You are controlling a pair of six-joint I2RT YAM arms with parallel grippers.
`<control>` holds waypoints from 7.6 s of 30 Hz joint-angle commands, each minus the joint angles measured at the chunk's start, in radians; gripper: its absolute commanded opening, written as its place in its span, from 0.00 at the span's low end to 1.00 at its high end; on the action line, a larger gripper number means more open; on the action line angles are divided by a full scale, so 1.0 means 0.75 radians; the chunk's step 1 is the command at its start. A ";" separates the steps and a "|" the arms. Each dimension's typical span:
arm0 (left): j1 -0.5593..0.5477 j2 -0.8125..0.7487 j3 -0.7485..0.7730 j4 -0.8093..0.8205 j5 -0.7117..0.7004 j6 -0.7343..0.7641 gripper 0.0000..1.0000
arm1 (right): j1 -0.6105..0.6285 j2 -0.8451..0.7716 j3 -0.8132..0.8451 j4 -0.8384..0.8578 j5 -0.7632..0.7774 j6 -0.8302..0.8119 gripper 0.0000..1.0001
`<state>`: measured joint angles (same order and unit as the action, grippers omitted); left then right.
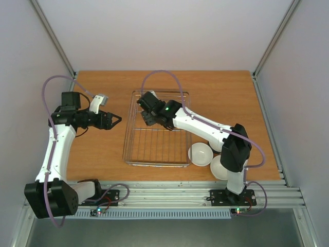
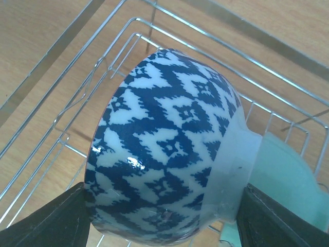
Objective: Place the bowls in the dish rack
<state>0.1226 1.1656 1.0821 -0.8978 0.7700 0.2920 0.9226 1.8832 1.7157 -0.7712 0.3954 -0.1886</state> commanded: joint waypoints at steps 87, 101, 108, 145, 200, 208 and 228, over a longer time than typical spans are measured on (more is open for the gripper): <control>-0.003 0.061 -0.034 0.033 0.055 0.059 0.86 | 0.013 0.550 0.742 -0.141 0.533 -0.011 0.01; -0.002 0.067 -0.038 0.037 0.048 0.059 0.86 | -0.020 0.668 0.874 -0.205 0.488 0.001 0.01; -0.002 0.066 -0.040 0.039 0.049 0.061 0.86 | -0.020 0.637 0.850 -0.207 0.513 -0.002 0.01; -0.003 0.074 -0.044 0.037 0.051 0.067 0.86 | -0.031 0.736 0.918 -0.195 0.397 -0.027 0.01; -0.003 0.124 0.054 0.086 -0.144 -0.048 0.99 | -0.492 -0.699 -0.902 -0.033 0.079 0.347 0.82; -0.002 0.113 0.042 0.074 -0.113 -0.042 0.99 | -0.497 -0.706 -1.076 -0.069 0.073 0.431 0.72; -0.003 0.096 0.014 0.068 -0.115 -0.023 0.99 | -0.571 -0.480 -1.121 0.092 0.024 0.391 0.18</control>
<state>0.1226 1.2533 1.1015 -0.8654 0.6662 0.2661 0.5049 1.5261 0.8719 -0.7158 0.4152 0.1059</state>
